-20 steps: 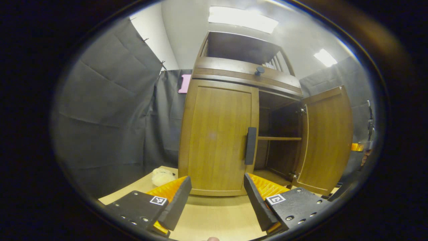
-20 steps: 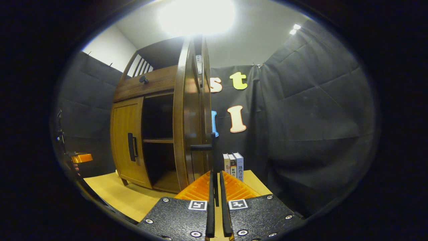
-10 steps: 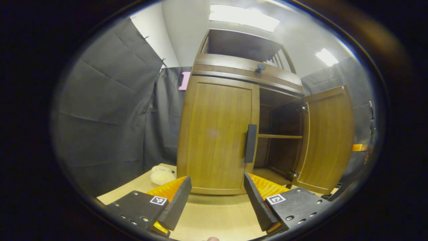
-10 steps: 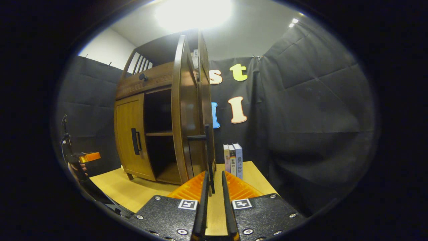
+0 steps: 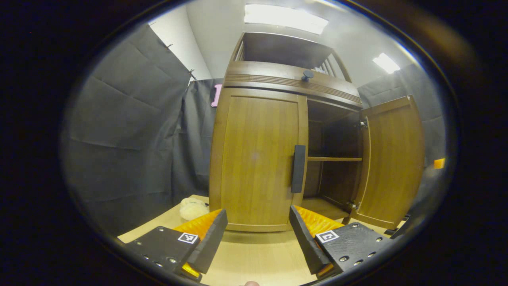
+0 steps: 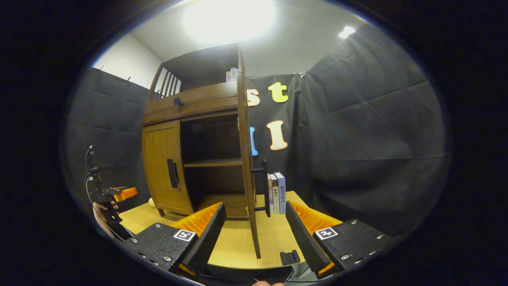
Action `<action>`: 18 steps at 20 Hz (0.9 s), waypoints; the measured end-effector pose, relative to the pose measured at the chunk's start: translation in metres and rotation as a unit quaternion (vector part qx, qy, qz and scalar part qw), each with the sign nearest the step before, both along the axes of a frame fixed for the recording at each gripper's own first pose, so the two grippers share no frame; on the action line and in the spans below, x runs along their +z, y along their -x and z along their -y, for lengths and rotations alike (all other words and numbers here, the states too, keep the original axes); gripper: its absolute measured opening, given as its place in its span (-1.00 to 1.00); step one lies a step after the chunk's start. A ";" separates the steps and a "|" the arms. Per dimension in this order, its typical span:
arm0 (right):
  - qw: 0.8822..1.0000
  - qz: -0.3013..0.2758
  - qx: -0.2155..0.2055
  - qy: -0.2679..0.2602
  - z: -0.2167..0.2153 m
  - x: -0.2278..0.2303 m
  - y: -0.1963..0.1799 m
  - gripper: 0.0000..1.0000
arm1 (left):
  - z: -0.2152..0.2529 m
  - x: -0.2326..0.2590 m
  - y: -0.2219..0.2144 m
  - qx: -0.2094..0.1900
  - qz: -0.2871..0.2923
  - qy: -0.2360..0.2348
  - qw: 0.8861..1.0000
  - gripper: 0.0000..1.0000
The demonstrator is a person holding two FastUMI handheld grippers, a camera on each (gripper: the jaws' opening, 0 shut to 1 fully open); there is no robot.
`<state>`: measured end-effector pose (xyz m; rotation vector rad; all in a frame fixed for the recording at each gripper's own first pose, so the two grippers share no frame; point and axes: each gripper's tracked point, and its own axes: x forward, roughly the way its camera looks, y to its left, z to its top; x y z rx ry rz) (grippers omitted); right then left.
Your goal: Open the right door of the double-door shoe cabinet with the right hand, and open the left door with the left hand.
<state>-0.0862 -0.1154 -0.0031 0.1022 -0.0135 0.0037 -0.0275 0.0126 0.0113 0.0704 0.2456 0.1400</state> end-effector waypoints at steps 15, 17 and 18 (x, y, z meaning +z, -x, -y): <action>0.998 0.064 -0.015 0.004 -0.056 0.044 -0.022 0.87 | 0.006 0.006 -0.112 -0.016 0.034 0.045 0.998 0.94; 0.997 0.072 -0.016 0.009 -0.056 0.048 -0.029 0.87 | 0.006 -0.008 -0.127 -0.013 0.036 0.046 0.998 0.94; 0.997 0.073 -0.012 0.010 -0.058 0.046 -0.033 0.82 | 0.010 -0.014 -0.135 -0.014 0.032 0.046 0.998 0.70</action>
